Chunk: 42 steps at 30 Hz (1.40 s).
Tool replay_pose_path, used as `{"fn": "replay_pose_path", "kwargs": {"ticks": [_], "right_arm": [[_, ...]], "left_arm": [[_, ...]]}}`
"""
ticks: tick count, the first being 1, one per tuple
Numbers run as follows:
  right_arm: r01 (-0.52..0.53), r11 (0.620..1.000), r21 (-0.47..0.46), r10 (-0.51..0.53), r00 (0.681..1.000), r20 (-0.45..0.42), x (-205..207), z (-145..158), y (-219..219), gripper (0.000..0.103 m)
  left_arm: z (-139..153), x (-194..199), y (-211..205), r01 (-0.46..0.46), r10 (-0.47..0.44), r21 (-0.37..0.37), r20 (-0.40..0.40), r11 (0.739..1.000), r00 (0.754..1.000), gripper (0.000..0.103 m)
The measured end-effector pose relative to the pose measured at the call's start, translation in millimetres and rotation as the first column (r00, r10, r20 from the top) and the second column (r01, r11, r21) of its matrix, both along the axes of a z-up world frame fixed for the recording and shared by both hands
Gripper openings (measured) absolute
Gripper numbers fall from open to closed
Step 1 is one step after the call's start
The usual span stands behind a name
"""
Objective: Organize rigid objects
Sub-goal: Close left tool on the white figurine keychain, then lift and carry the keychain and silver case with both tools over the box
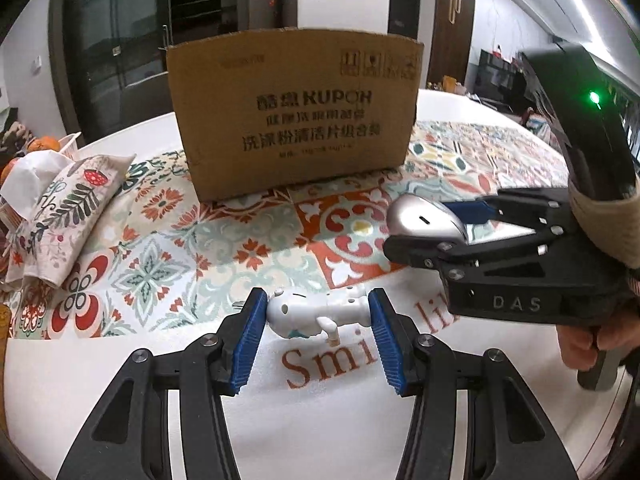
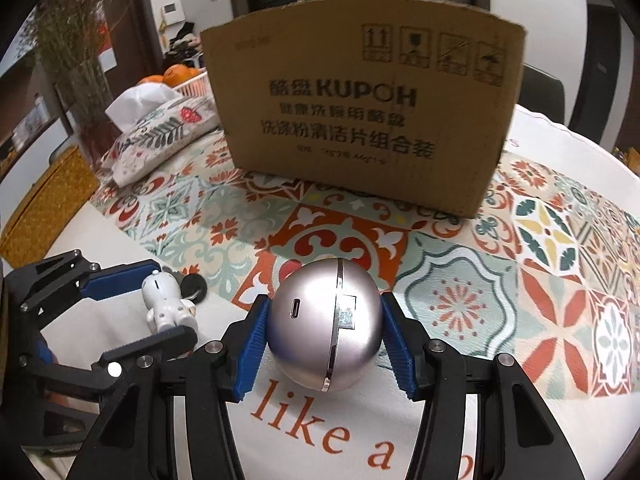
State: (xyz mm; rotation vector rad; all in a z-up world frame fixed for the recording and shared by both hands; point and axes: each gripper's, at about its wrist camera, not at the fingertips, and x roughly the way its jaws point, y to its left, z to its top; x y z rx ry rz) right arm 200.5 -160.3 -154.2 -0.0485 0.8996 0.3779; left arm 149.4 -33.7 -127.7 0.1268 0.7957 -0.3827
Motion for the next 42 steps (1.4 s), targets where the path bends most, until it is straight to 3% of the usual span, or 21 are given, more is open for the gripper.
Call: {"fn": "replay_pose_path", "kwargs": {"ticks": [23, 42], "right_arm": [[0.106, 0.991, 0.076, -0.115, 0.985, 0.126, -8, 62, -10, 0.055], [0.170, 0.973, 0.159, -0.205, 0.950, 0.237, 10, 111, -22, 0.055]], "left_arm": [[63, 11, 9, -0.052, 0.066, -0.092, 0.161, 0.994, 0.985, 0.051], [117, 41, 11, -0.089, 0.124, -0.139, 0.266, 0.986, 0.956, 0.051]]}}
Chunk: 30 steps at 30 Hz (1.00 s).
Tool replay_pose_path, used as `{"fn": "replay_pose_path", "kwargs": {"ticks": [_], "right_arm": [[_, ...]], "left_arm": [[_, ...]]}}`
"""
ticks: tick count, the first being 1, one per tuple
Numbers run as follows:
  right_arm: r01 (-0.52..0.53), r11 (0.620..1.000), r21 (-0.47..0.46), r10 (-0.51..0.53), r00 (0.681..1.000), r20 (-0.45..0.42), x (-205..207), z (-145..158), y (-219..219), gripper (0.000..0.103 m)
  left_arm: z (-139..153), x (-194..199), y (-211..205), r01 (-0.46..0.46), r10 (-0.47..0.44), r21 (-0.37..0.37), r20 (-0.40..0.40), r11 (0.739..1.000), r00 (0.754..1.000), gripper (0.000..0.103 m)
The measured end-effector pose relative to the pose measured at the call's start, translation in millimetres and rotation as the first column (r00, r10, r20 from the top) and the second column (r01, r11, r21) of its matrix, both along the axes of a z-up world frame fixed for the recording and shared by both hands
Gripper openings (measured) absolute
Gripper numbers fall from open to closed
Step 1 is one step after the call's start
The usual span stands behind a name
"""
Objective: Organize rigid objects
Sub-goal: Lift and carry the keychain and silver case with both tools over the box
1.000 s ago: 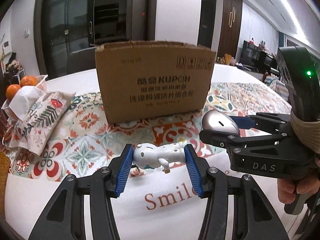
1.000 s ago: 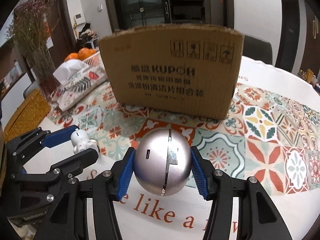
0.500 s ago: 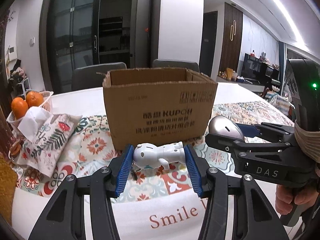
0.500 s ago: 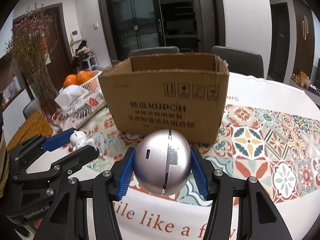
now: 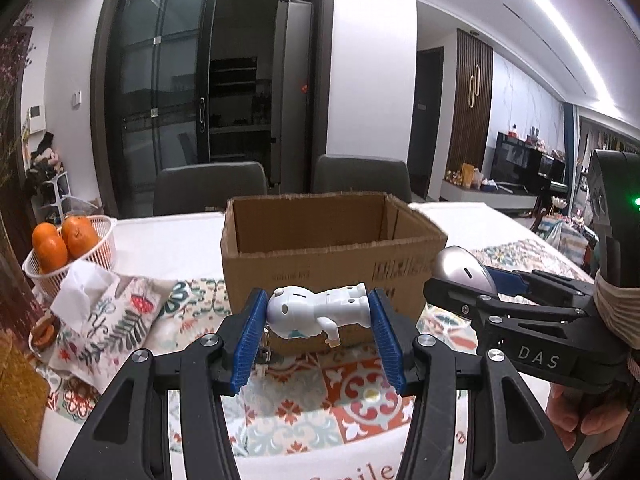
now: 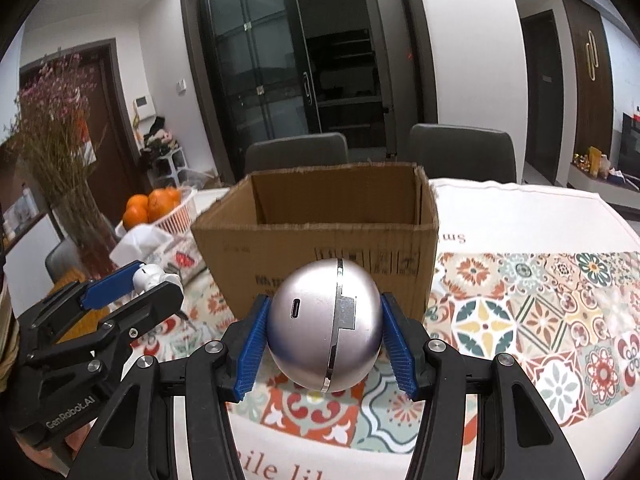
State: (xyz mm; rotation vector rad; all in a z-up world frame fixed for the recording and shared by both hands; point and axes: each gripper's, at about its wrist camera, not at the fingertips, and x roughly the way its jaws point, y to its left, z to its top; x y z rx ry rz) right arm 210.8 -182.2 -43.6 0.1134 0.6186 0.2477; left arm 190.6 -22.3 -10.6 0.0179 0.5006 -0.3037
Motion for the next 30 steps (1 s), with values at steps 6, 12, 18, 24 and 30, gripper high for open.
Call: {"fn": "replay_pose_path", "kwargs": {"ticks": [6, 12, 18, 24, 30], "right_arm": [[0.017, 1.000, 0.017, -0.018, 0.999, 0.044, 7, 21, -4, 0.055], [0.029, 0.999, 0.030, -0.032, 0.997, 0.073, 19, 39, -8, 0.055], [0.031, 0.999, 0.036, -0.034, 0.996, 0.087, 33, 54, -8, 0.055], [0.035, 0.998, 0.052, -0.039, 0.996, 0.080, 46, 61, -9, 0.055], [0.033, 0.998, 0.055, -0.036, 0.997, 0.062, 63, 64, -11, 0.055]], "left_arm": [[19, 11, -2, 0.006, -0.005, -0.020, 0.030, 1.000, 1.000, 0.051], [39, 24, -3, 0.001, 0.000, -0.024, 0.066, 1.000, 0.998, 0.051], [52, 35, -7, 0.010, -0.009, -0.015, 0.086, 1.000, 0.996, 0.051], [61, 50, -10, 0.005, -0.004, -0.010, 0.089, 1.000, 0.996, 0.051], [66, 69, -13, 0.011, -0.012, 0.003, 0.074, 1.000, 0.997, 0.051]]}}
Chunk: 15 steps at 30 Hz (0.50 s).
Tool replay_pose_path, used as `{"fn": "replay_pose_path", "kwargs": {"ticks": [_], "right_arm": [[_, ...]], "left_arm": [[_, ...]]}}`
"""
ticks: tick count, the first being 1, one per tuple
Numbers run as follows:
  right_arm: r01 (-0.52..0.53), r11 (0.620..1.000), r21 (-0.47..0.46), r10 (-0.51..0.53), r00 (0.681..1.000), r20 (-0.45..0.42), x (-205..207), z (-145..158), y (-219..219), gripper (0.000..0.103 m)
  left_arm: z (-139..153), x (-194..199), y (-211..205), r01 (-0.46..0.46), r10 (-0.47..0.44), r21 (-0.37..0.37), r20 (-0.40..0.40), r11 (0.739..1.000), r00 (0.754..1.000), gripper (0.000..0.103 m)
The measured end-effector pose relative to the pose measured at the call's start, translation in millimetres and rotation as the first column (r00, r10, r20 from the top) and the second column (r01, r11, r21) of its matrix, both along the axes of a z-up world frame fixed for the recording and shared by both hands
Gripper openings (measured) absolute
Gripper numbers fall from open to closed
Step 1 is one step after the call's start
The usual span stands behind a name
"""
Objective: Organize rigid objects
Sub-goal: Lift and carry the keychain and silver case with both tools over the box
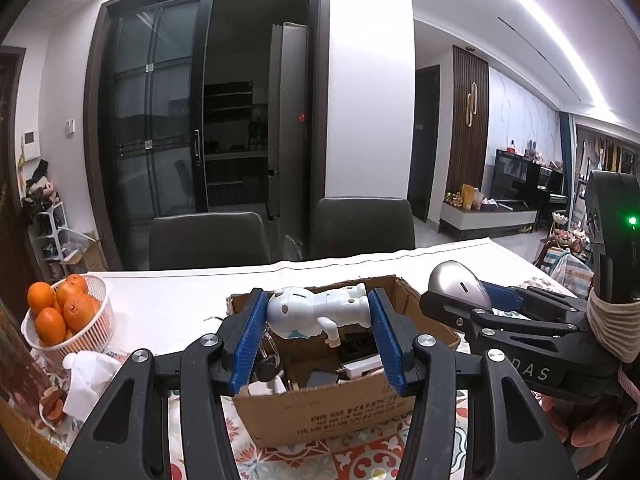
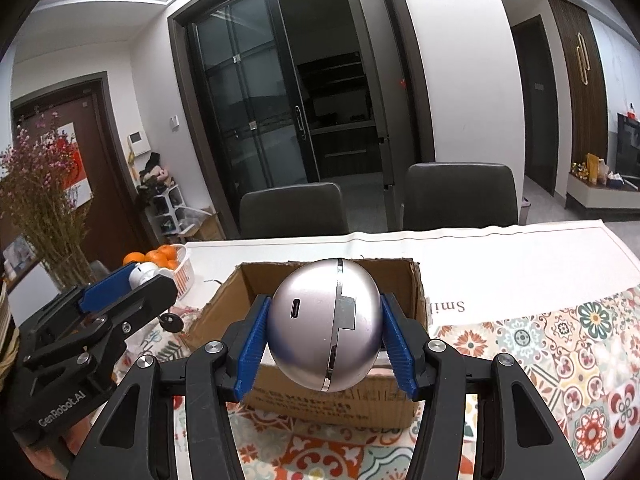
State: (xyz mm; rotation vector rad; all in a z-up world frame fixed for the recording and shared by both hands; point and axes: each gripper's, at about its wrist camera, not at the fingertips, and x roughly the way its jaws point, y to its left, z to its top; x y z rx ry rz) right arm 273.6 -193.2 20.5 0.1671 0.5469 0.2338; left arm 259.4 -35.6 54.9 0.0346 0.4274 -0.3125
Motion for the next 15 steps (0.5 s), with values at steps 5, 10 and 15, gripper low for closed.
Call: {"fn": "replay_pose_path", "kwargs": {"ticks": [5, 10, 15], "right_arm": [[0.005, 1.000, 0.005, -0.005, 1.000, -0.018, 13, -1, -4, 0.055], [0.006, 1.000, -0.003, -0.006, 0.999, -0.050, 28, -5, -5, 0.055], [-0.009, 1.000, -0.022, 0.007, 0.996, -0.092, 42, -11, -3, 0.055]], "left_arm": [[1, 13, -4, 0.002, -0.001, 0.005, -0.010, 1.000, 1.000, 0.051], [-3, 30, -5, -0.001, 0.001, 0.004, -0.049, 1.000, 0.999, 0.051], [-15, 51, -6, -0.003, 0.002, -0.009, -0.133, 1.000, 0.991, 0.051]]}}
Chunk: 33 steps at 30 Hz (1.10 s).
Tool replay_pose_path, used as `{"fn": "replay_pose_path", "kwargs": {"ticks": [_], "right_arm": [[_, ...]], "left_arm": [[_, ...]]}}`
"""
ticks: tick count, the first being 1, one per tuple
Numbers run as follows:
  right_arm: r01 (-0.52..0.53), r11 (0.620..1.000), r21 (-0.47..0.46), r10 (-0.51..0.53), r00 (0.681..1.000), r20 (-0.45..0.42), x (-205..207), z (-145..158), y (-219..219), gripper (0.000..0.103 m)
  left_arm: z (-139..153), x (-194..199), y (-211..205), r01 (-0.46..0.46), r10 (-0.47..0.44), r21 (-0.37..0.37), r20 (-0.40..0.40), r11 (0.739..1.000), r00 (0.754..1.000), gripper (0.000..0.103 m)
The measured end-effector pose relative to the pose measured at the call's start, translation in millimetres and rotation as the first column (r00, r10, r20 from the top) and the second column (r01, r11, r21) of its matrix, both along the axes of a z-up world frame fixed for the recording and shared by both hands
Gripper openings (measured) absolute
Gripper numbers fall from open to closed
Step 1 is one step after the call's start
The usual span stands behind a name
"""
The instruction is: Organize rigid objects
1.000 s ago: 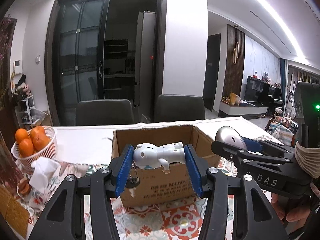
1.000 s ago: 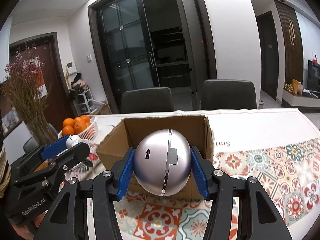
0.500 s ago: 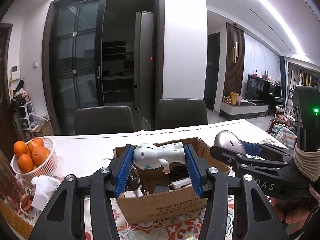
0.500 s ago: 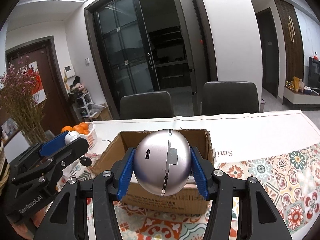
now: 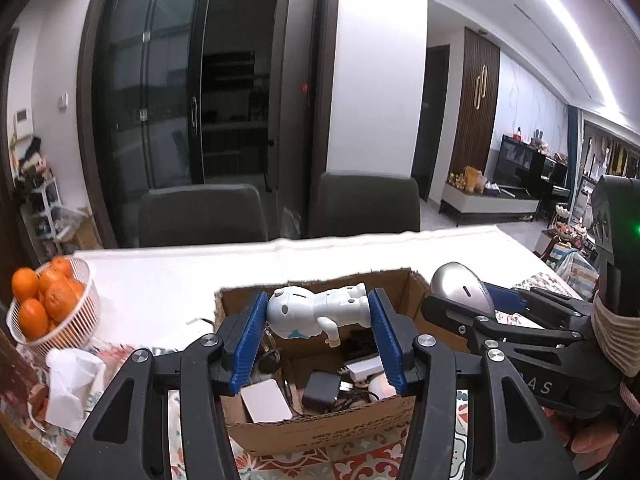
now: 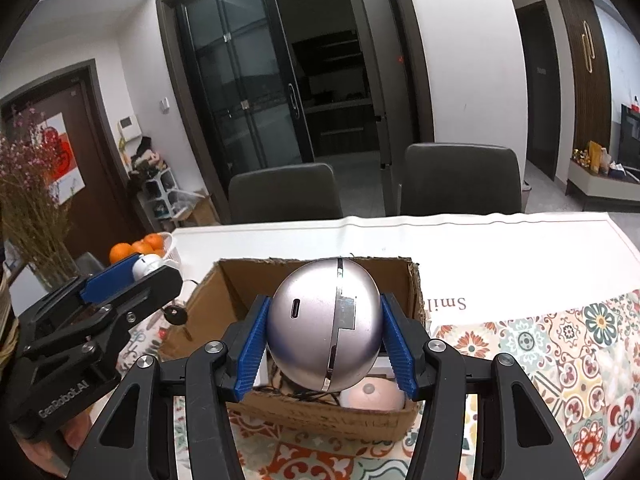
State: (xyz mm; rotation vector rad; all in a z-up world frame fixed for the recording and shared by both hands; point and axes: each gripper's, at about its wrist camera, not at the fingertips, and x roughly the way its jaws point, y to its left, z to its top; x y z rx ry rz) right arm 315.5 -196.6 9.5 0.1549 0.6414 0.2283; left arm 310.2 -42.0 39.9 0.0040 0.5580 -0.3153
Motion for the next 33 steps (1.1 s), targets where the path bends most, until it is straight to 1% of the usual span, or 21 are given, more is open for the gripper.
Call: {"fn": "replay_pose_path", "kwargs": {"ticks": [4, 12, 18, 20, 21, 22, 25, 30, 33], "right_arm": [[-0.010, 1.000, -0.018, 0.010, 0.999, -0.036, 11, -7, 2, 0.055], [-0.022, 0.999, -0.044, 0.017, 0.994, -0.111, 33, -27, 4, 0.055], [-0.017, 0.998, -0.054, 0.009, 0.989, -0.151, 41, -40, 5, 0.055], [-0.014, 0.998, -0.056, 0.005, 0.987, -0.160, 42, -43, 4, 0.055], [-0.014, 0.998, -0.055, 0.005, 0.987, -0.162, 42, -43, 3, 0.057], [-0.012, 0.998, -0.057, 0.003, 0.986, -0.164, 42, -44, 2, 0.058], [-0.006, 0.998, -0.063, -0.005, 0.987, -0.163, 39, -42, 2, 0.059], [0.011, 0.996, -0.087, -0.023, 0.990, -0.139, 26, -34, 2, 0.060], [0.026, 0.995, -0.097, -0.038, 0.992, -0.117, 14, -28, 3, 0.063]], "left_arm": [[-9, 13, 0, -0.005, 0.005, 0.003, -0.056, 1.000, 0.998, 0.051], [-28, 31, 1, -0.016, 0.021, 0.032, -0.134, 0.999, 0.991, 0.051], [-44, 38, -2, -0.026, 0.035, 0.055, -0.182, 0.998, 0.983, 0.052], [-48, 38, -3, -0.031, 0.043, 0.065, -0.191, 0.997, 0.981, 0.053], [-48, 37, -4, -0.036, 0.048, 0.068, -0.195, 0.997, 0.980, 0.057], [-49, 39, -4, -0.037, 0.050, 0.067, -0.196, 0.997, 0.979, 0.059], [-47, 37, -2, -0.046, 0.059, 0.074, -0.191, 0.996, 0.980, 0.059], [-40, 22, 2, -0.066, 0.078, 0.083, -0.161, 0.994, 0.984, 0.061], [-34, 12, 4, -0.077, 0.089, 0.086, -0.146, 0.993, 0.985, 0.061]]}}
